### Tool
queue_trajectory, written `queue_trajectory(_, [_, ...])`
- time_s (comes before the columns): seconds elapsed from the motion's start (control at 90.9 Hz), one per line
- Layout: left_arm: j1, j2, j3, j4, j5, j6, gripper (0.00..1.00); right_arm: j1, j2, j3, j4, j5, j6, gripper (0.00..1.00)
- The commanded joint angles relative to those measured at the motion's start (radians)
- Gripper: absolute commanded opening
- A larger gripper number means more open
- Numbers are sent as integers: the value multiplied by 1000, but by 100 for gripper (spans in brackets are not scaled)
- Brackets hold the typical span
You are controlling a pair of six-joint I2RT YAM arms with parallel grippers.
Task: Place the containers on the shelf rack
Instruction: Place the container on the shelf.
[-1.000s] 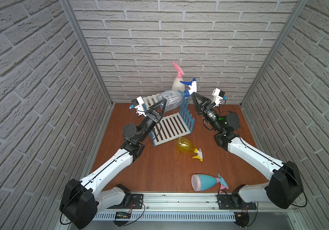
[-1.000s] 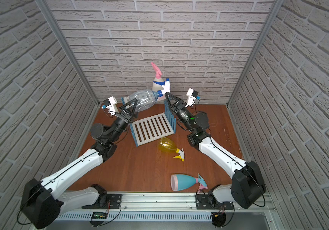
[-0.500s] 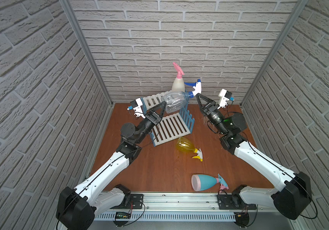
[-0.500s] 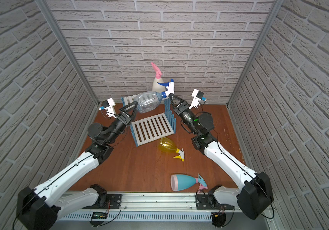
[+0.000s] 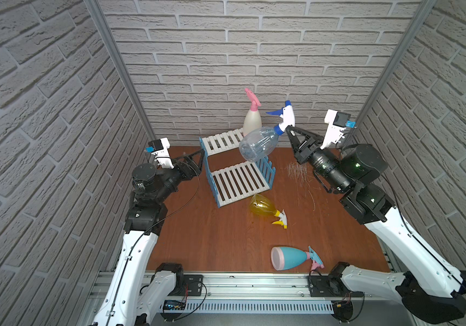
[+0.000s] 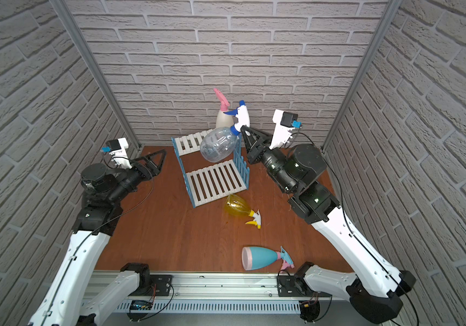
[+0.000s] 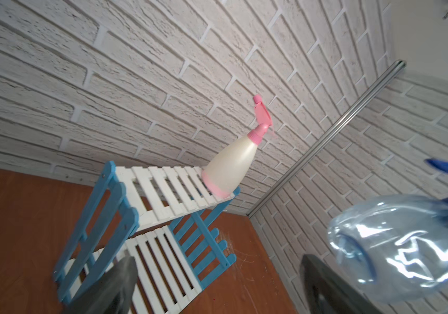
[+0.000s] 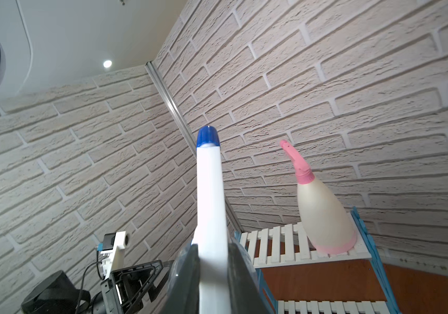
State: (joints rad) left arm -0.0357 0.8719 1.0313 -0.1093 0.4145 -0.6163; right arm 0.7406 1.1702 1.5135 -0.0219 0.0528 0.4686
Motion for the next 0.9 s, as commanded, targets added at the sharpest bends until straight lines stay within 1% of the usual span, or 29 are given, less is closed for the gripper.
queue_trajectory(0.0, [8, -12, 13, -239, -57, 281, 98, 76, 133, 186, -230, 93, -255, 4])
queue_trajectory(0.088, [9, -34, -3, -299, -111, 363, 98, 129, 258, 365, -336, 153, -323, 4])
queue_trajectory(0.154, [9, -65, -33, -314, -156, 385, 98, 160, 351, 485, -398, 211, -358, 4])
queue_trajectory(0.242, [9, -99, -76, -316, -193, 406, 98, 177, 475, 628, -455, 247, -380, 4])
queue_trajectory(0.352, [9, -122, -120, -320, -197, 431, 98, 188, 622, 816, -512, 262, -411, 4])
queue_trajectory(0.462, [8, -138, -153, -317, -170, 456, 98, 193, 739, 957, -533, 264, -435, 4])
queue_trajectory(0.572, [7, -143, -184, -297, -141, 475, 98, 196, 828, 1039, -516, 265, -452, 4])
queue_trajectory(0.605, [7, -169, -197, -287, -134, 477, 98, 196, 855, 1055, -513, 269, -457, 3])
queue_trajectory(0.693, [7, -185, -222, -260, -107, 484, 98, 196, 908, 1107, -506, 283, -468, 4])
queue_trajectory(0.891, [6, -202, -256, -224, -56, 496, 98, 193, 973, 1162, -481, 304, -475, 4])
